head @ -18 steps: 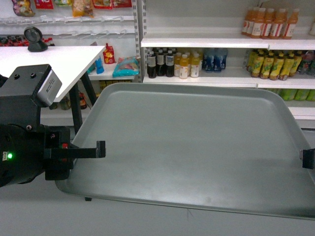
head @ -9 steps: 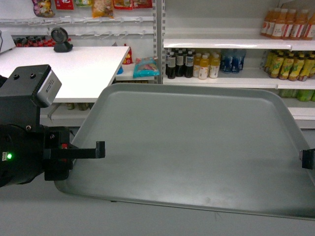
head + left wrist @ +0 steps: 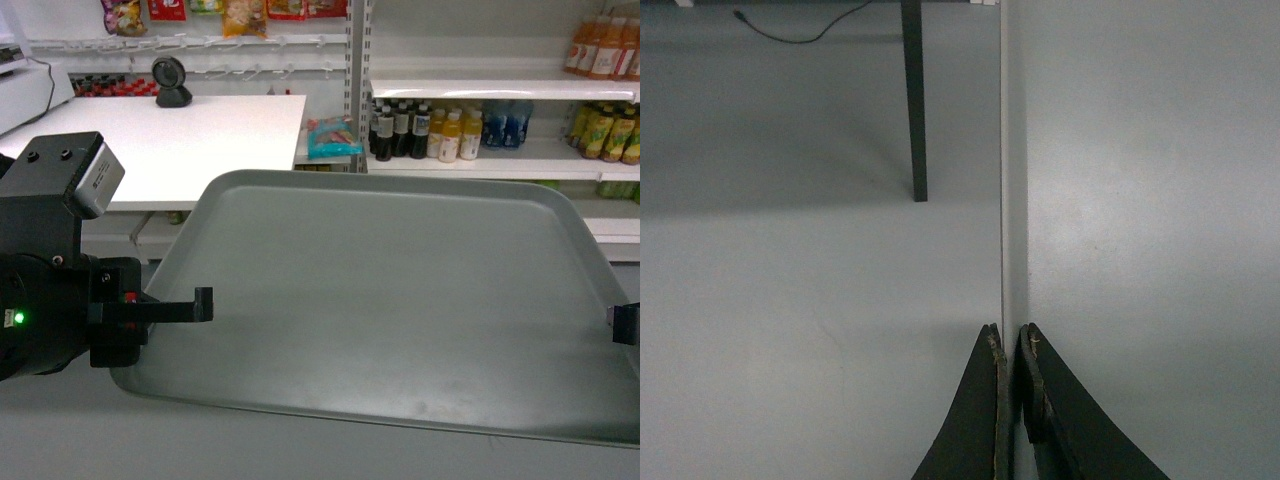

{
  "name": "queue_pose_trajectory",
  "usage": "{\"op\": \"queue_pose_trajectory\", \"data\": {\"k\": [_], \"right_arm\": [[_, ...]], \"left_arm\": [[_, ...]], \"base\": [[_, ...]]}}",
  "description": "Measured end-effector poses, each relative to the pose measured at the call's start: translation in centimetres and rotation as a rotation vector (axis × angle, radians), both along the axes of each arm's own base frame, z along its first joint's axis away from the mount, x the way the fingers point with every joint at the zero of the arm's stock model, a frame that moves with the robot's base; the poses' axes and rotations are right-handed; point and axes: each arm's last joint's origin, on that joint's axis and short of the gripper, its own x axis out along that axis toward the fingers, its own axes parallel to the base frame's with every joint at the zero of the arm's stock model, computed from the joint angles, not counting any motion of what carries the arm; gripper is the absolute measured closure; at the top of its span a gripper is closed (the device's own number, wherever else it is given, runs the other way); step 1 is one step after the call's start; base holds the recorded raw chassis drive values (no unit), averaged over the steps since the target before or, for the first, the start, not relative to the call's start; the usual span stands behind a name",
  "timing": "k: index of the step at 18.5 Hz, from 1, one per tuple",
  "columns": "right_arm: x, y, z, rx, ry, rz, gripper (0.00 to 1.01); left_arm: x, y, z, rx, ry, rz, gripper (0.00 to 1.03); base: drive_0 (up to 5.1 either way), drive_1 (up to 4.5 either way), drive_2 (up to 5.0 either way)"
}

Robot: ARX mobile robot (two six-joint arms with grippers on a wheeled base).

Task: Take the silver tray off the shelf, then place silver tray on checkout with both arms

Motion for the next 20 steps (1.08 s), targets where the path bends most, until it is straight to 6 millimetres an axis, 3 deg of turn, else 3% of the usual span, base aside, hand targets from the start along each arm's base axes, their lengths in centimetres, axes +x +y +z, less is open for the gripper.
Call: {"op": "queue_pose_trajectory", "data": {"k": [20], "right_arm": [[0.01,0.0,-0.02,0.002,0.0,-0.001,0.97]], "left_arm": [[0.0,-0.01,0.01,0.0,-0.001,0.0,1.0]], "base": [[0.2,-4.11,4.6]]}}
